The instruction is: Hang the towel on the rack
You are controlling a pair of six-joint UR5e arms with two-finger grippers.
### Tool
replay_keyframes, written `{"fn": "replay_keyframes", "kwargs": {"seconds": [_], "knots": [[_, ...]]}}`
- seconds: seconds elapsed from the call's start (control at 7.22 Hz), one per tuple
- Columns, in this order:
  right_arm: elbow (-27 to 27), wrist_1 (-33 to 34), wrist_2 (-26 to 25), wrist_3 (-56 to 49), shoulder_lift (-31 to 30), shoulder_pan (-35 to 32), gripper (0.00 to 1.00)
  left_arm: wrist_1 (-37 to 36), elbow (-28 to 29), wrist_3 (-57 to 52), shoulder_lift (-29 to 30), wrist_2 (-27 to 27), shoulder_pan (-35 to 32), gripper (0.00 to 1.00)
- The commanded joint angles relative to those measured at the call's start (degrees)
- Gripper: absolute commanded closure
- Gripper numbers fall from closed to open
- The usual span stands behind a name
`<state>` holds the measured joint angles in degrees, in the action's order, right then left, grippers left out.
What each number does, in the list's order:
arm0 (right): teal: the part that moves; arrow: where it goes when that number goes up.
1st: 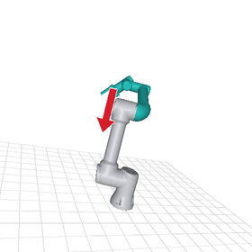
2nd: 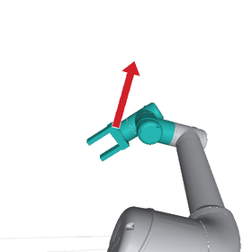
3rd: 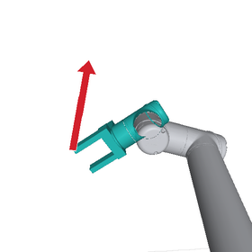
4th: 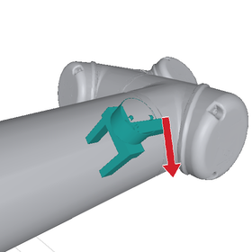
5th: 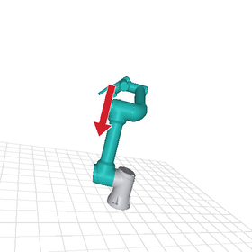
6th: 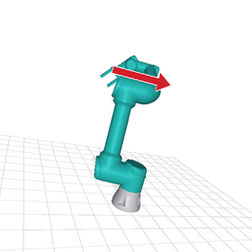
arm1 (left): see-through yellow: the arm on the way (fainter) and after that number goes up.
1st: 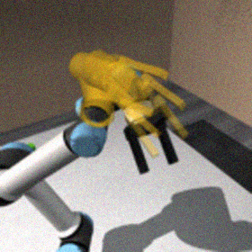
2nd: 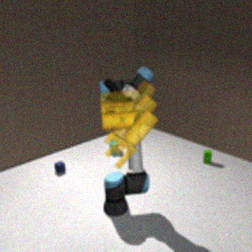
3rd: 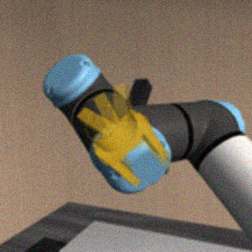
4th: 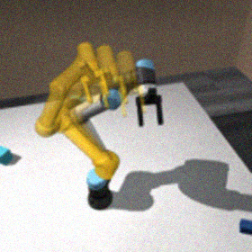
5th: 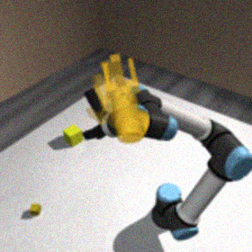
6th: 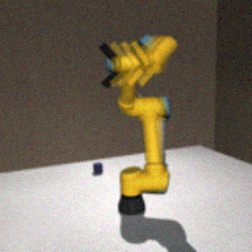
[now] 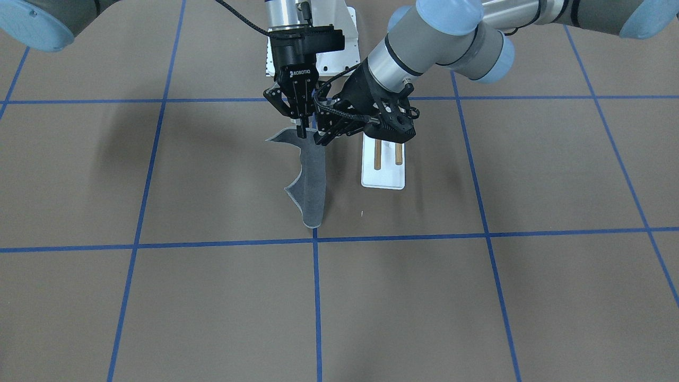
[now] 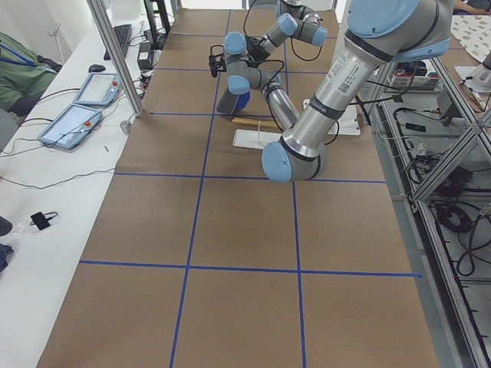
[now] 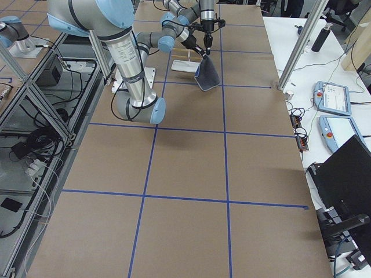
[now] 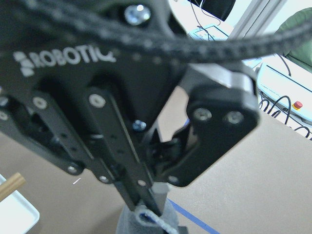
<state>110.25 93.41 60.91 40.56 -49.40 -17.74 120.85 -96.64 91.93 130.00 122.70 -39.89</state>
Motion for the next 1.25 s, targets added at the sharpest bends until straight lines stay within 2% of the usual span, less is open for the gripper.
{"fn": "replay_keyframes", "kwargs": {"seconds": [0.0,0.14,0.69,0.83,1.11], "knots": [[0.1,-0.1,0.0,0.0,0.0,-0.2,1.0,0.0,-0.1,0.1,0.1,0.0,0.1,0.77],[0.0,-0.2,0.0,0.0,0.0,-0.2,1.0,0.1,-0.1,0.0,0.2,0.0,0.1,0.62],[0.0,-0.2,0.0,0.1,0.0,-0.3,1.0,0.1,-1.0,0.6,0.3,0.1,0.1,0.61],[0.0,-0.2,0.0,0.2,0.0,-0.3,1.0,0.1,-1.0,0.6,0.3,0.1,0.2,0.54],[0.0,-0.2,0.0,0.2,0.0,-0.4,1.0,0.0,-0.9,0.6,0.3,0.0,0.4,0.54]]}}
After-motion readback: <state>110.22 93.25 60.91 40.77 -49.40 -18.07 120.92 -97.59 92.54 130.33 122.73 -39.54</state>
